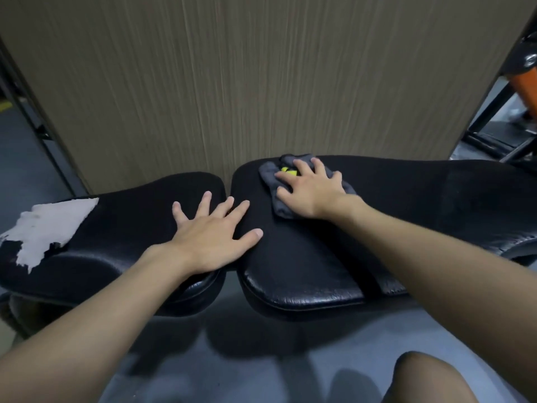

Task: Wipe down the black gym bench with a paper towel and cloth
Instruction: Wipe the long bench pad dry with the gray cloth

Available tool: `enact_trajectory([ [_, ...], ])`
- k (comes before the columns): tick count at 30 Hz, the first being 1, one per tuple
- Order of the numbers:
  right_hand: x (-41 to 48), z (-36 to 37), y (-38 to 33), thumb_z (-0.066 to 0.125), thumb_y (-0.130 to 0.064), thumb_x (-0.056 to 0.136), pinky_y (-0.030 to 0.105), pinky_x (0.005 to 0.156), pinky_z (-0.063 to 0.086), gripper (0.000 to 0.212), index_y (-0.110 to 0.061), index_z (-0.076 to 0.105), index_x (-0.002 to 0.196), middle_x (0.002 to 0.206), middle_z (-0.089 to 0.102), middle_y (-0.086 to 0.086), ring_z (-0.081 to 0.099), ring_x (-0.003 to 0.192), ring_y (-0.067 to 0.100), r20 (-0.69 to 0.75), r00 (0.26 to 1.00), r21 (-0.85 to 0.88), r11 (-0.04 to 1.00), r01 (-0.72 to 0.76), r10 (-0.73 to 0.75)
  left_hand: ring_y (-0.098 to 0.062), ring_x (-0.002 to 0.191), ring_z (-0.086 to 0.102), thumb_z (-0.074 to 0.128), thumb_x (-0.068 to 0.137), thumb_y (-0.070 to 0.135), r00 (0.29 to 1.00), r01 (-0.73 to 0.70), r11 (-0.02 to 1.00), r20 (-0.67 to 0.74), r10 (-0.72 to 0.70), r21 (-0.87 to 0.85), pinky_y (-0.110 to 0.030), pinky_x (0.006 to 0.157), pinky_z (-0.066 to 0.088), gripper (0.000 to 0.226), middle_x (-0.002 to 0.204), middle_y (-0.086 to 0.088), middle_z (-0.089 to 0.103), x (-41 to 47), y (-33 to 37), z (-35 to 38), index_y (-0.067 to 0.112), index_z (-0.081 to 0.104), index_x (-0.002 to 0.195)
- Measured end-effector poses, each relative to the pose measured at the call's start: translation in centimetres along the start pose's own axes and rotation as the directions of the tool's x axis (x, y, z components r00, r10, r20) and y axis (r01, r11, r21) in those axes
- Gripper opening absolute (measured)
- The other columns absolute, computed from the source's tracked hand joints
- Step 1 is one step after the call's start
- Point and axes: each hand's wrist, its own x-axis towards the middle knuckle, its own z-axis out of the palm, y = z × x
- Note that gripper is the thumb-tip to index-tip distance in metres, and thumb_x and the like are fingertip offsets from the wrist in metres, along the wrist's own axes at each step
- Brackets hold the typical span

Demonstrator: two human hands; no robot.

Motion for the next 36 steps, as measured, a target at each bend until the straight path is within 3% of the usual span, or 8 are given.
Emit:
enact_trajectory([
  [6,5.9,-1.1,0.0,0.025,-0.054,0.093,0.068,0.103,0.019,0.050,-0.044,0.041,0.140,0.154,0.029,-0.001,0.012,0.144,0.035,0.040,0.995,0.007,0.996,-0.088,0.087,-0.022,0.149,-0.016,0.015,0.081,0.082,1.000,0.013,1.000,0.006,-0.013,0.003,-0.069,0.110,-0.009,0.080,0.164,0.014,0.000,0.1,-0.1,0.0,0.049,0.000,0.152],
  [10,5.4,-1.0,0.0,0.025,-0.050,0.095,0.069,0.106,0.014,0.050,-0.042,0.040,0.142,0.158,0.024,-0.002,0.004,0.149,0.034,0.050,0.995,0.022,0.996,-0.084,0.083,-0.022,0.150,-0.014,0.016,0.081,0.082,1.000,0.017,1.000,0.006,-0.017,-0.004,-0.069,0.110,-0.009,0.079,0.164,0.014,0.001,0.1,-0.1,0.0,0.049,0.002,0.152],
  [22,-12.7,0.2,-0.7,0.027,-0.054,0.095,0.063,0.113,0.016,0.051,-0.049,0.033,0.146,0.164,0.016,-0.008,0.003,0.152,0.026,-0.084,0.996,-0.034,0.999,-0.009,0.006,-0.031,0.150,-0.008,0.023,0.086,0.076,0.999,0.016,1.000,0.043,-0.015,-0.018,-0.073,0.108,-0.005,0.078,0.164,0.005,0.006,-0.3,0.6,-1.2,0.039,0.014,0.153],
  [25,-16.8,0.2,-1.0,0.016,-0.060,0.087,0.060,0.113,0.018,0.062,-0.049,0.033,0.146,0.164,0.016,-0.010,0.004,0.152,0.025,-0.097,0.995,-0.068,0.997,-0.038,0.031,-0.029,0.150,0.002,0.034,0.091,0.056,0.987,-0.128,0.988,-0.084,0.135,0.080,-0.067,0.113,0.002,0.065,0.163,-0.005,0.012,0.0,2.1,-1.8,0.024,0.034,0.147],
  [28,-18.2,0.2,-1.3,0.008,-0.062,0.081,0.059,0.113,0.020,0.071,-0.050,0.033,0.146,0.164,0.016,-0.011,0.004,0.152,0.024,-0.099,0.994,-0.099,0.993,-0.059,0.049,-0.027,0.138,0.036,0.037,0.093,0.035,0.934,-0.330,0.944,-0.145,0.327,0.000,-0.046,0.112,0.028,0.050,0.149,-0.008,0.040,0.2,4.1,-1.7,0.016,0.045,0.139],
  [30,-17.8,0.2,-1.5,0.009,-0.063,0.080,0.059,0.111,0.021,0.070,-0.051,0.034,0.145,0.163,0.018,-0.011,0.006,0.152,0.025,-0.112,0.991,-0.093,0.992,-0.084,0.074,-0.029,0.124,0.048,0.035,0.093,0.031,0.928,-0.347,0.938,-0.149,0.343,-0.007,-0.044,0.101,0.039,0.044,0.135,-0.009,0.051,0.1,4.6,-1.5,0.015,0.050,0.132],
  [33,-15.5,-0.1,-1.0,0.020,-0.060,0.089,0.058,0.111,0.022,0.057,-0.053,0.034,0.144,0.162,0.018,-0.011,0.006,0.151,0.026,-0.095,0.990,-0.065,0.992,-0.108,0.102,-0.030,0.114,0.053,0.035,0.094,0.029,0.933,-0.313,0.949,-0.170,0.316,0.047,-0.043,0.092,0.041,0.036,0.123,-0.009,0.056,0.1,4.8,-1.5,0.015,0.049,0.124],
  [36,-11.9,-0.3,0.7,0.030,-0.054,0.096,0.061,0.112,0.018,0.050,-0.053,0.030,0.146,0.163,0.014,-0.009,0.003,0.151,0.027,-0.040,0.993,-0.039,0.993,-0.113,0.111,-0.033,0.114,0.054,0.034,0.096,0.033,0.943,-0.270,0.962,-0.191,0.274,0.043,-0.044,0.091,0.044,0.044,0.126,-0.011,0.056,0.4,5.6,-1.6,0.013,0.041,0.135],
])
